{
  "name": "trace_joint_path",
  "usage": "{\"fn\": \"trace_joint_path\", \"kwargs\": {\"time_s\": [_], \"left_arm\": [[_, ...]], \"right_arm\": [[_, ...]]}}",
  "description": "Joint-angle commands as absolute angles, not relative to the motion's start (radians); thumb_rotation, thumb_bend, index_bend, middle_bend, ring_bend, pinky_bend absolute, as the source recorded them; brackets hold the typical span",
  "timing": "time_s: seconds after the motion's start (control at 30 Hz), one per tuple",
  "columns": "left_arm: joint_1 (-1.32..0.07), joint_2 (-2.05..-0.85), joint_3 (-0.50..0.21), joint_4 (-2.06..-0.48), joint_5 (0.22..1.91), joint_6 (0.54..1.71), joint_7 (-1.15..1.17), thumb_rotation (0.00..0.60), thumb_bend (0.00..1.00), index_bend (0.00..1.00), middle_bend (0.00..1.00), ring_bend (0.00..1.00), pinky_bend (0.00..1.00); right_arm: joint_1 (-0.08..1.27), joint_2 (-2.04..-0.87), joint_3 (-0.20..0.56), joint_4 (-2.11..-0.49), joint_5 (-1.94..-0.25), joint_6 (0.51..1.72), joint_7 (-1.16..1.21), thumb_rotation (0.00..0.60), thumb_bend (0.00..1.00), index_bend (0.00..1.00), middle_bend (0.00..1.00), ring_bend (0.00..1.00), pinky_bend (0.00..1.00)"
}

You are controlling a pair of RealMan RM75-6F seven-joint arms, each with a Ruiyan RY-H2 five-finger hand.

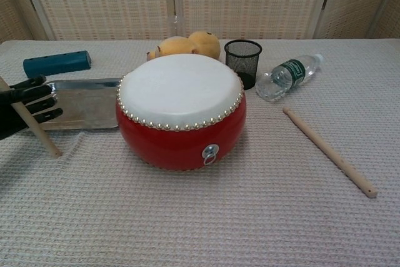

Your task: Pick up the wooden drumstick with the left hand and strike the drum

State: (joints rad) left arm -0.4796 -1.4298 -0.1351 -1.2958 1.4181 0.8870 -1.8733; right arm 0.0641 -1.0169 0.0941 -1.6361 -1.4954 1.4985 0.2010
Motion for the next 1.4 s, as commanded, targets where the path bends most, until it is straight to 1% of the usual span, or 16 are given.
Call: {"fn": "trace_joint_path", "kwargs": {"time_s": [0.03, 0.17, 0.2, 0.23, 0.3, 0.4, 0.53, 0.6, 0.63, 0.7, 0.77, 0.93, 1.13, 1.27, 1.33, 1.4], "left_arm": [[-0.483, -1.423, -0.134, -1.3, 1.425, 0.883, -1.874, 0.6, 0.12, 0.61, 0.72, 0.56, 0.49], [-0.487, -1.415, -0.132, -1.305, 1.435, 0.878, -1.905, 0.599, 0.12, 0.61, 0.71, 0.55, 0.48], [-0.487, -1.414, -0.132, -1.306, 1.436, 0.877, -1.916, 0.58, 0.12, 0.61, 0.7, 0.55, 0.47], [-0.489, -1.411, -0.131, -1.307, 1.438, 0.873, -1.93, 0.54, 0.12, 0.6, 0.69, 0.54, 0.47], [-0.49, -1.409, -0.129, -1.304, 1.442, 0.872, -1.944, 0.421, 0.13, 0.59, 0.67, 0.52, 0.46], [-0.493, -1.412, -0.128, -1.295, 1.438, 0.867, -1.939, 0.333, 0.12, 0.59, 0.65, 0.51, 0.46], [-0.494, -1.414, -0.123, -1.292, 1.445, 0.871, -1.924, 0.319, 0.12, 0.59, 0.66, 0.51, 0.46], [-0.496, -1.417, -0.118, -1.284, 1.45, 0.873, -1.907, 0.331, 0.13, 0.6, 0.67, 0.52, 0.46], [-0.498, -1.421, -0.118, -1.278, 1.448, 0.873, -1.894, 0.358, 0.13, 0.6, 0.68, 0.53, 0.46], [-0.499, -1.426, -0.121, -1.276, 1.438, 0.869, -1.88, 0.454, 0.13, 0.63, 0.72, 0.56, 0.49], [-0.5, -1.43, -0.128, -1.278, 1.421, 0.863, -1.871, 0.496, 0.13, 0.66, 0.75, 0.59, 0.52], [-0.501, -1.44, -0.147, -1.282, 1.384, 0.853, -1.827, 0.5, 0.13, 0.73, 0.84, 0.68, 0.61], [-0.504, -1.438, -0.16, -1.291, 1.37, 0.838, -1.806, 0.494, 0.13, 0.78, 0.88, 0.72, 0.64], [-0.503, -1.438, -0.166, -1.29, 1.361, 0.83, -1.781, 0.492, 0.13, 0.82, 0.93, 0.78, 0.69], [-0.503, -1.441, -0.168, -1.288, 1.354, 0.829, -1.755, 0.516, 0.13, 0.84, 0.95, 0.8, 0.73], [-0.502, -1.444, -0.17, -1.288, 1.35, 0.827, -1.738, 0.576, 0.13, 0.86, 0.96, 0.81, 0.75]], "right_arm": [[0.065, -1.017, 0.094, -1.637, -1.497, 1.498, 0.2, 0.6, 0.02, 0.07, 0.14, 0.02, 0.12], [0.067, -1.017, 0.093, -1.638, -1.499, 1.497, 0.2, 0.6, 0.02, 0.07, 0.14, 0.02, 0.12], [0.067, -1.017, 0.094, -1.638, -1.499, 1.497, 0.2, 0.6, 0.02, 0.07, 0.14, 0.02, 0.12], [0.067, -1.017, 0.094, -1.638, -1.498, 1.497, 0.199, 0.6, 0.02, 0.07, 0.14, 0.02, 0.12], [0.067, -1.017, 0.094, -1.638, -1.498, 1.498, 0.199, 0.6, 0.02, 0.07, 0.14, 0.02, 0.12], [0.067, -1.016, 0.095, -1.639, -1.499, 1.499, 0.199, 0.6, 0.02, 0.07, 0.14, 0.02, 0.12], [0.069, -1.015, 0.095, -1.641, -1.501, 1.499, 0.198, 0.6, 0.02, 0.07, 0.14, 0.02, 0.12], [0.07, -1.015, 0.095, -1.642, -1.501, 1.499, 0.198, 0.6, 0.02, 0.07, 0.14, 0.02, 0.12], [0.069, -1.014, 0.095, -1.643, -1.501, 1.5, 0.198, 0.6, 0.02, 0.07, 0.14, 0.02, 0.12], [0.07, -1.013, 0.095, -1.644, -1.501, 1.5, 0.198, 0.6, 0.02, 0.07, 0.14, 0.02, 0.12], [0.069, -1.012, 0.096, -1.646, -1.5, 1.5, 0.197, 0.6, 0.02, 0.07, 0.14, 0.02, 0.12], [0.07, -1.011, 0.097, -1.648, -1.5, 1.502, 0.196, 0.6, 0.02, 0.07, 0.14, 0.02, 0.12], [0.071, -1.01, 0.097, -1.65, -1.503, 1.503, 0.195, 0.6, 0.02, 0.07, 0.14, 0.02, 0.12], [0.071, -1.01, 0.097, -1.65, -1.506, 1.506, 0.195, 0.6, 0.02, 0.07, 0.14, 0.02, 0.12], [0.071, -1.009, 0.098, -1.651, -1.507, 1.509, 0.196, 0.6, 0.02, 0.07, 0.14, 0.02, 0.12], [0.07, -1.009, 0.098, -1.651, -1.507, 1.51, 0.196, 0.6, 0.02, 0.07, 0.14, 0.02, 0.12]]}}
